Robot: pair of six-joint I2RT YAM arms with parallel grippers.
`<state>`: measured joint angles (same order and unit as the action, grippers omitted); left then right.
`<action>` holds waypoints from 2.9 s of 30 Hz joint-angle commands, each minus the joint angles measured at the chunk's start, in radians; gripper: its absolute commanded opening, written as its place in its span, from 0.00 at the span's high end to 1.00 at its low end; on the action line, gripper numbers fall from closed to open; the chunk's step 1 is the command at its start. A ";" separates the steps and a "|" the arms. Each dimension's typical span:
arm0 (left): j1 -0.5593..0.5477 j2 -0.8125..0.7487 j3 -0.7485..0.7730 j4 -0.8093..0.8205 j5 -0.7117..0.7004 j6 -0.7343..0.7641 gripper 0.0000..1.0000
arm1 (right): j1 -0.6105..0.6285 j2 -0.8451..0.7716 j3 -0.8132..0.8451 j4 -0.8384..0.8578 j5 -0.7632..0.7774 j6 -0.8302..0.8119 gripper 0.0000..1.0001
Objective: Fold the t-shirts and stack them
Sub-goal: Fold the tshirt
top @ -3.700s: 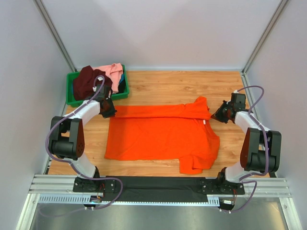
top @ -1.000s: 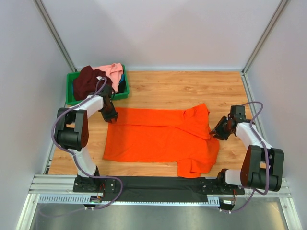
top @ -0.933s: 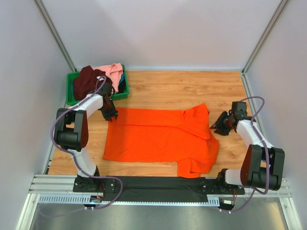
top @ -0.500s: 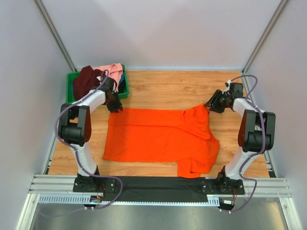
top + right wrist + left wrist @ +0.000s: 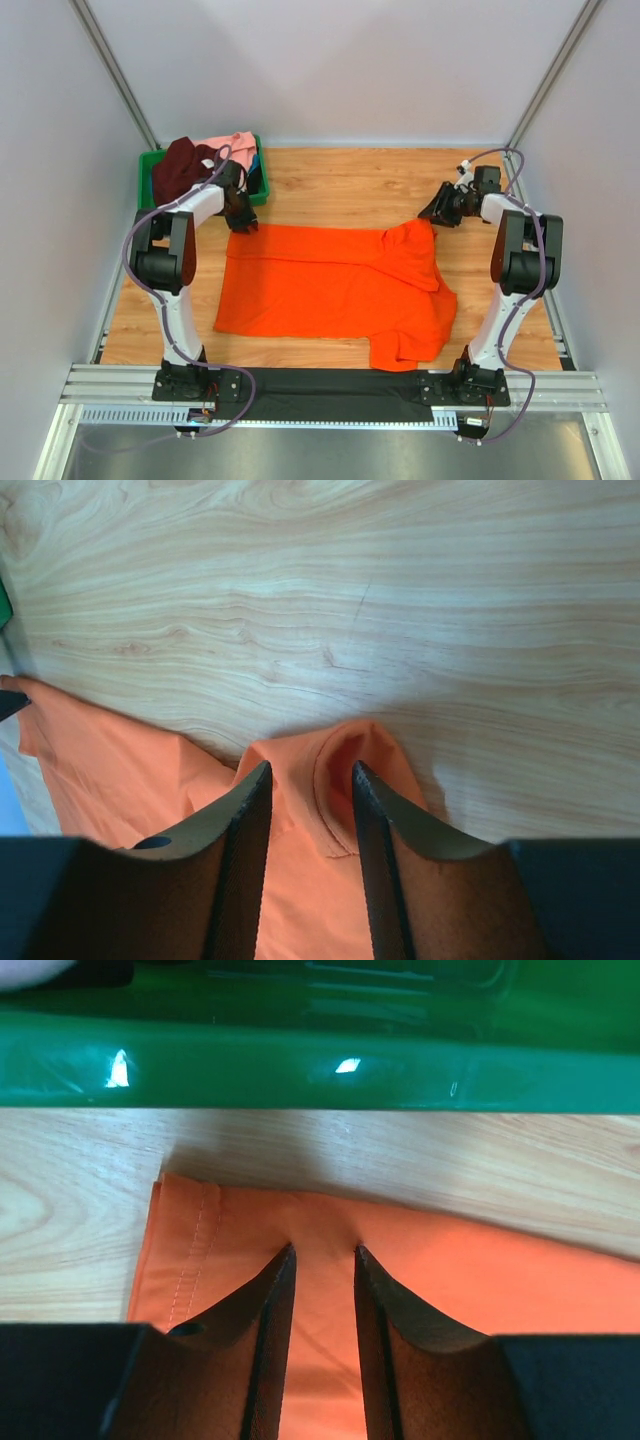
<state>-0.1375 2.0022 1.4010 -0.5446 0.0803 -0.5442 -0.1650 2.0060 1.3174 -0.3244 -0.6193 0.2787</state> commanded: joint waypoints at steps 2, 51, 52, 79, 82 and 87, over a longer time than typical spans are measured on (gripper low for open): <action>-0.004 0.040 0.042 -0.037 -0.063 0.009 0.63 | -0.008 0.017 0.017 0.013 -0.007 -0.026 0.66; -0.142 -0.316 -0.100 -0.005 0.197 -0.045 0.55 | 0.258 -0.771 -0.627 -0.041 0.449 0.375 0.51; -0.140 -0.306 -0.097 -0.002 0.185 -0.046 0.55 | 0.284 -0.783 -0.644 0.006 0.458 0.395 0.49; -0.132 -0.214 -0.046 -0.077 0.099 -0.028 0.56 | 0.438 -0.687 -0.801 0.305 0.716 0.564 0.36; -0.132 -0.215 -0.045 -0.077 0.093 -0.030 0.56 | 0.440 -0.641 -0.755 0.268 0.718 0.530 0.45; -0.132 -0.185 -0.036 -0.072 0.052 -0.028 0.57 | 0.475 -0.570 -0.666 0.156 0.711 0.404 0.58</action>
<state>-0.2687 1.8027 1.3178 -0.6182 0.1677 -0.5797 0.2783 1.4078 0.5865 -0.0971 0.0509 0.7731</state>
